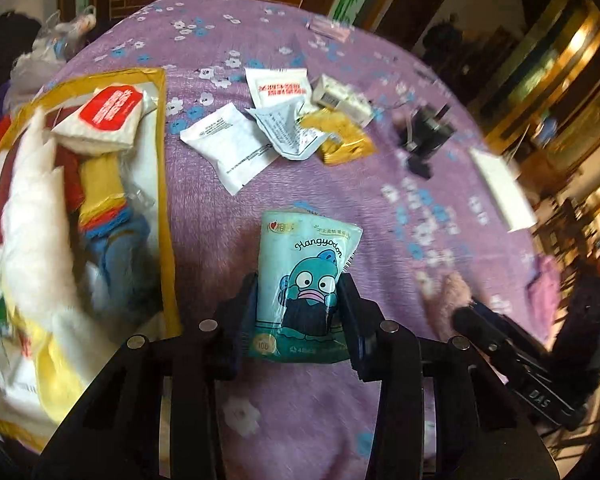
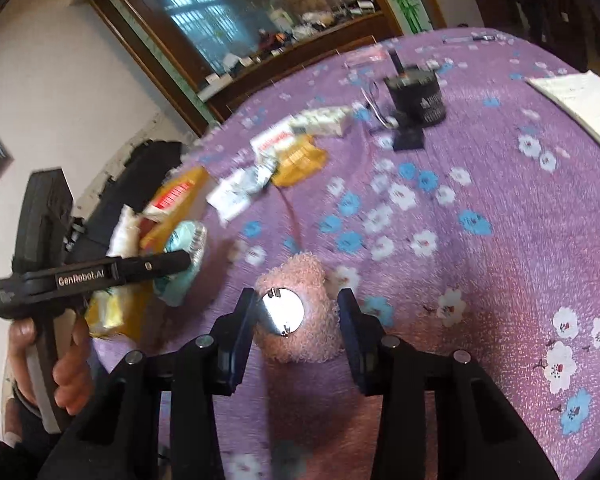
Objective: Organize soft objects
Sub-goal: 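Carry tissue pack and pink pouch into the tray and open both tools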
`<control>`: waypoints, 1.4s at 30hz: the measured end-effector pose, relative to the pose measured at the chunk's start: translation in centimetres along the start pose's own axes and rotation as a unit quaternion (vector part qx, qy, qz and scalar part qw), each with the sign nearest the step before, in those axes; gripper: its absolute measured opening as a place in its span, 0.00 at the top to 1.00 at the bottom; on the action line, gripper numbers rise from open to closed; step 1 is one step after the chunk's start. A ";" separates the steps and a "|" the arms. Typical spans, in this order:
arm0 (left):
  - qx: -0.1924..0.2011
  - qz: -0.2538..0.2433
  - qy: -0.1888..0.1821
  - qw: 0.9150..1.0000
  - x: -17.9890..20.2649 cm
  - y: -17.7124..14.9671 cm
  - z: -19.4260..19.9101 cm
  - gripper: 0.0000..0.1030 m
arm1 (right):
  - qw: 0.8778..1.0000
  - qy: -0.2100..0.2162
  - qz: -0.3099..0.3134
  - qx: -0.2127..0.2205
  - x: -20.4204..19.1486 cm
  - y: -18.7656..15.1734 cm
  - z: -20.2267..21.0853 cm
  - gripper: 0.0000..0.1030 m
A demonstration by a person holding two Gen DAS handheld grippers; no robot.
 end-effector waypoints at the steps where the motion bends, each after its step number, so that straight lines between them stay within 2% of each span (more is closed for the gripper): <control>1: 0.004 0.004 -0.007 1.000 -0.1 -0.3 0.7 0.63 | 1.000 0.007 0.002 0.001 -0.5 0.1 0.2 0.61; 4: 0.014 0.022 -0.011 1.000 -1.1 -0.9 3.2 0.63 | 0.999 0.042 0.014 -0.003 -2.6 0.0 0.8 0.61; 7: 0.042 0.048 -0.007 0.998 -3.2 -2.3 7.5 0.63 | 0.997 0.062 0.041 -0.012 -5.8 -0.5 0.4 0.61; 12: 0.076 0.095 0.057 0.991 -8.6 -4.5 12.8 0.63 | 0.988 0.117 0.082 -0.060 -12.1 -1.9 -2.3 0.61; 15: 0.077 0.136 0.088 0.984 -12.4 -5.7 13.6 0.63 | 0.979 0.138 0.116 -0.095 -15.9 -3.4 -4.7 0.61; 17: 0.073 0.153 0.093 0.981 -14.0 -6.2 13.3 0.63 | 0.972 0.147 0.143 -0.114 -18.1 -4.5 -6.3 0.61; 20: 0.063 0.172 0.088 0.979 -15.3 -7.0 12.4 0.63 | 0.965 0.138 0.174 -0.138 -20.2 -6.1 -8.7 0.61; 23: 0.058 0.166 0.114 0.978 -15.5 -7.4 11.9 0.63 | 0.962 0.116 0.195 -0.150 -20.9 -7.4 -10.9 0.60; 26: 0.044 0.164 0.116 0.979 -15.6 -7.4 10.9 0.63 | 0.963 0.093 0.201 -0.151 -20.5 -8.0 -12.0 0.60; 30: 0.043 0.159 0.122 0.979 -16.2 -6.7 10.1 0.62 | 0.962 0.081 0.214 -0.147 -20.2 -8.9 -11.9 0.58; 33: 0.029 0.148 0.141 0.978 -16.6 -6.3 8.8 0.59 | 0.964 0.067 0.212 -0.146 -19.9 -9.2 -12.3 0.58; 36: 0.036 0.144 0.143 0.978 -16.3 -6.3 8.4 0.55 | 0.964 0.073 0.212 -0.143 -19.8 -9.2 -12.2 0.55; 37: 0.046 0.149 0.137 0.978 -16.2 -6.5 8.7 0.52 | 0.964 0.076 0.213 -0.139 -19.8 -9.1 -11.9 0.53; 38: 0.062 0.152 0.132 0.978 -16.1 -6.7 9.2 0.45 | 0.964 0.078 0.213 -0.136 -19.8 -9.1 -11.7 0.52; 40: 0.080 0.153 0.142 0.975 -16.0 -6.8 9.9 0.39 | 0.964 0.097 0.203 -0.139 -19.7 -9.0 -11.2 0.47; 42: 0.088 0.155 0.152 0.972 -16.0 -6.8 10.6 0.39 | 0.966 0.109 0.192 -0.137 -19.6 -8.7 -10.9 0.46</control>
Point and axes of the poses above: each gripper's, at about its wrist camera, not at the fingertips, and z roughly against the way its jaws point, x to its right, y to its top, the point moved 3 cm from there along -z, roughly the way its jaws point, and after that the axes turned 15 degrees about -z, right-handed, at the moved point
